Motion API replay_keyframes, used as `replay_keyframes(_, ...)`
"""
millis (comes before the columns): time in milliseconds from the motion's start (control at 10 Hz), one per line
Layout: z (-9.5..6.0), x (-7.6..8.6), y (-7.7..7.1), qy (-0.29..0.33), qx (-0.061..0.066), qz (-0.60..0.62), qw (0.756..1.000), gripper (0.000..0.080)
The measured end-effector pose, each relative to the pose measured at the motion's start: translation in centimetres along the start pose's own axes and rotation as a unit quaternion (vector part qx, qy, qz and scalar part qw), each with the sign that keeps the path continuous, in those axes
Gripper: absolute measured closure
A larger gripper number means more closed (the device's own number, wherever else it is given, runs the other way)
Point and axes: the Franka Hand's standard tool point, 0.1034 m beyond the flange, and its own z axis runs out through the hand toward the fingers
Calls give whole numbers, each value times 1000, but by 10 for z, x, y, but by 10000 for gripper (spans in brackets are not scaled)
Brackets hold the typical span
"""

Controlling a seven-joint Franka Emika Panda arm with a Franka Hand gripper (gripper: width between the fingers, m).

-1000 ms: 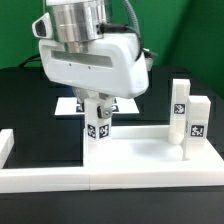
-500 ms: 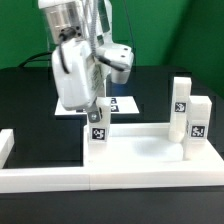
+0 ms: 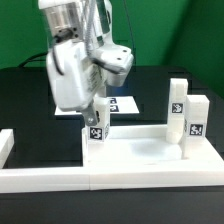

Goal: Assemble desk

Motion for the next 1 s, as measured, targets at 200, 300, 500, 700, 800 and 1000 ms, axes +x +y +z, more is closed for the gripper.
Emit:
replay_keyframes(200,4,-2,-2,18,13,-193,981,171)
replay_keyframes(300,5,-3,-1,17,11,-205,979,156)
replay_keyframes(500,5,-2,-1,19,10,-270,963,151)
replay_keyframes(700,3,3,-1,23,0,-413,910,150)
replay_keyframes(800,-2,4,-2,29,-21,-502,864,150)
replay_keyframes(1000,-2,6,-2,32,-23,-555,831,150)
